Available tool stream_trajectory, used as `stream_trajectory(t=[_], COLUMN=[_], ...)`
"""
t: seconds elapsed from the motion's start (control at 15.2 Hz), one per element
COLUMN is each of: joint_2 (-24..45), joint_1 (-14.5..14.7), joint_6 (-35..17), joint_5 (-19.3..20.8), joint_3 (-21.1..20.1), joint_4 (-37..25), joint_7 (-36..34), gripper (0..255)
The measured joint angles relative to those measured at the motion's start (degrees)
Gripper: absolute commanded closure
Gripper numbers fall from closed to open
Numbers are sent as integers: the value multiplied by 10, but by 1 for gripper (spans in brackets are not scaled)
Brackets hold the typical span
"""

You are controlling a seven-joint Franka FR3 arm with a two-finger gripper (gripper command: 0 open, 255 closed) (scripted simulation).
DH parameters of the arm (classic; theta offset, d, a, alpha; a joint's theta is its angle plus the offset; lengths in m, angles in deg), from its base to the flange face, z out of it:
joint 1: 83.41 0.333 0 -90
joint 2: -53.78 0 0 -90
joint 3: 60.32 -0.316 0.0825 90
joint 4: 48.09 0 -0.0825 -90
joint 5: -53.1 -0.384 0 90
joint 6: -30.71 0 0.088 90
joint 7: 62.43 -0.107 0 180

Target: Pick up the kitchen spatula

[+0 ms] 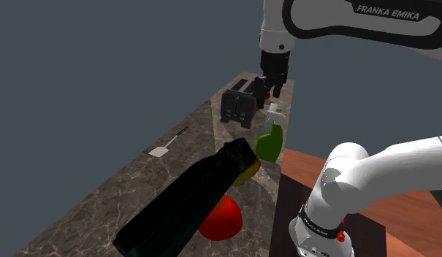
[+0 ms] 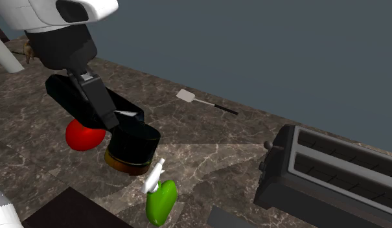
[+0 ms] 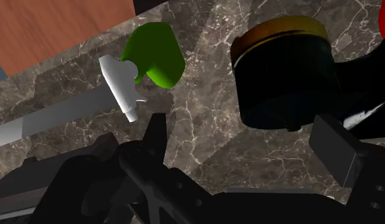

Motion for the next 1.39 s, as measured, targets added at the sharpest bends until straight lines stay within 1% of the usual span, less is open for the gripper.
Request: stream_trajectory(t=[0.13,0.26,0.59,0.92,1.19,1.39], joint_2=[4,25,92,180,256,330], joint_1=[-2,-8,-26,-48,-67,-81], joint_6=[-6,-28,-106,-185,-235,-273], joint_5=[-3,-16,-48,-62,-60,-47], joint_3=[-4,-19,-67,-107,-134,-152], joint_4=[3,4,14,3,-26,-63], joint_7=[-9,-45,-156,-263,-347,-413], gripper=[0,0,0,0,0,0])
